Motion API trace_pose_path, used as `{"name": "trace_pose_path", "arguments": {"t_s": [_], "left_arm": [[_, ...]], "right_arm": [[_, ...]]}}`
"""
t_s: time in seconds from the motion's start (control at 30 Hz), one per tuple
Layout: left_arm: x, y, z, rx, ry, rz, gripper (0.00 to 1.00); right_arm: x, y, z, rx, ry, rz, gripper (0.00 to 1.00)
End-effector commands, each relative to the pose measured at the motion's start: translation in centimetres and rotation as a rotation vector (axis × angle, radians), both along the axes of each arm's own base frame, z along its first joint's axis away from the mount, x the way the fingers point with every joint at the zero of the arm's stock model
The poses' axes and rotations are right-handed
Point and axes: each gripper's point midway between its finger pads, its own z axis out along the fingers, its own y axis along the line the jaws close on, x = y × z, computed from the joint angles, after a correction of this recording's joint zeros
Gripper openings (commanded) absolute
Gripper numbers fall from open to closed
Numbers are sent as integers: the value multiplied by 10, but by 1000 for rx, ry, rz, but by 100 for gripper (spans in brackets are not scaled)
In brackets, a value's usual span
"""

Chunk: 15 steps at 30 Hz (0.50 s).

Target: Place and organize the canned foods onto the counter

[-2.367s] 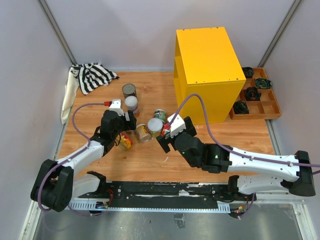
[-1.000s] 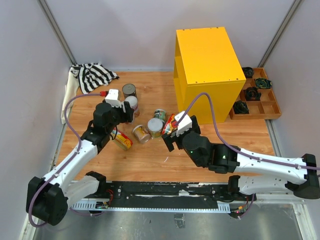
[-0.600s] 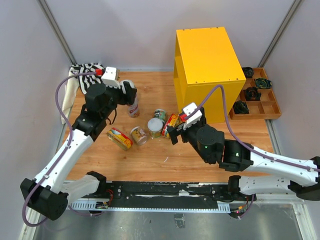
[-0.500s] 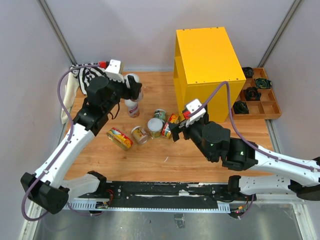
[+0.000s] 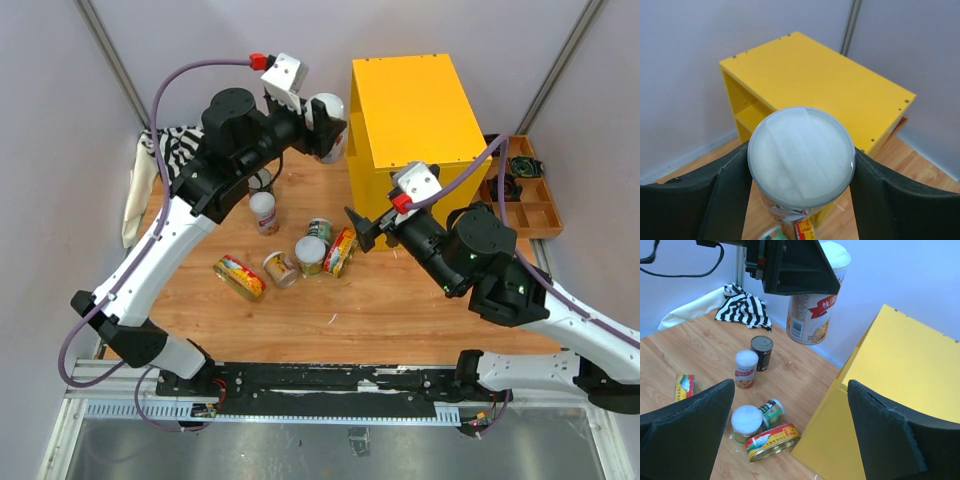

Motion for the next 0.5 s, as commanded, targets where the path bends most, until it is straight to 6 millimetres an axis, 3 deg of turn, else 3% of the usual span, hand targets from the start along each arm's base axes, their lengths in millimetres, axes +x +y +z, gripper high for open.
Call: {"name": "trace_pose_path", "arguments": {"t_s": [0.0, 0.23, 0.47], "left_arm": [[-22, -21, 70, -87, -155, -106, 0], [-40, -56, 85, -71, -155, -248, 0], [-56, -69, 94, -89, -169, -329, 0]], "right_arm": [[10, -2, 20, -16, -66, 44, 95], [36, -11, 33, 26, -90, 35, 97], [57, -17, 47, 61, -107, 7, 99]]}}
